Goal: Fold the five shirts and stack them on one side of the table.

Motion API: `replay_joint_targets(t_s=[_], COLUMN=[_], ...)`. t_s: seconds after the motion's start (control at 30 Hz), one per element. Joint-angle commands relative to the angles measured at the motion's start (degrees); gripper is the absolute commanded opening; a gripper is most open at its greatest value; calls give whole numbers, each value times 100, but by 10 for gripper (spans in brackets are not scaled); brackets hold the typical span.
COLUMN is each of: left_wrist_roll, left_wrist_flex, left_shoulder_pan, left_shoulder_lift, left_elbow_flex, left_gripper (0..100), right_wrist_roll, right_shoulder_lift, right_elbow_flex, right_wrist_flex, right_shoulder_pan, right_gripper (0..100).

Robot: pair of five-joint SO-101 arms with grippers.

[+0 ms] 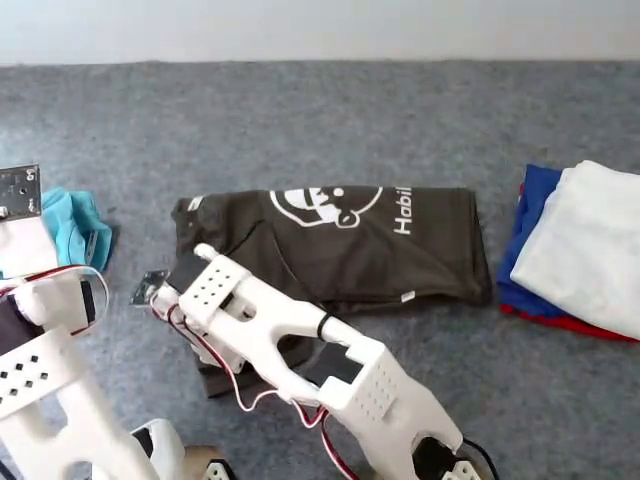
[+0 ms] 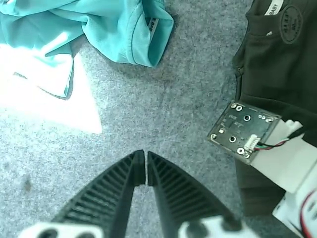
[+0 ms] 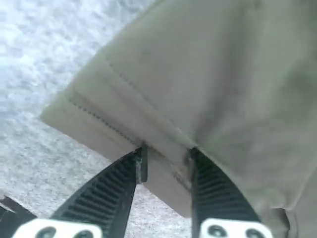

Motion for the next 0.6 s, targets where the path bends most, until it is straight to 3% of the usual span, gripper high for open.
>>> replay_joint_targets(t_s=[0.0,0.33,0.57], left_wrist_roll=[62,62,62], left_wrist_flex=[-70,-70,-70], left_shoulder_pan=[-18,-18,-9], left_shoulder_lift=[-62,-97,-97], left_elbow_flex=[-207,-66,-66], left_gripper=[15,15,15], right_wrist_roll=[-9,0,229], right_shoulder_lift=[-4,-4,-40], right_elbow_flex=[-246,-571,-598], right_wrist_flex=[-40,-84,-22], right_shoulder_pan=[-48,382,479], right_gripper=[99,14,9])
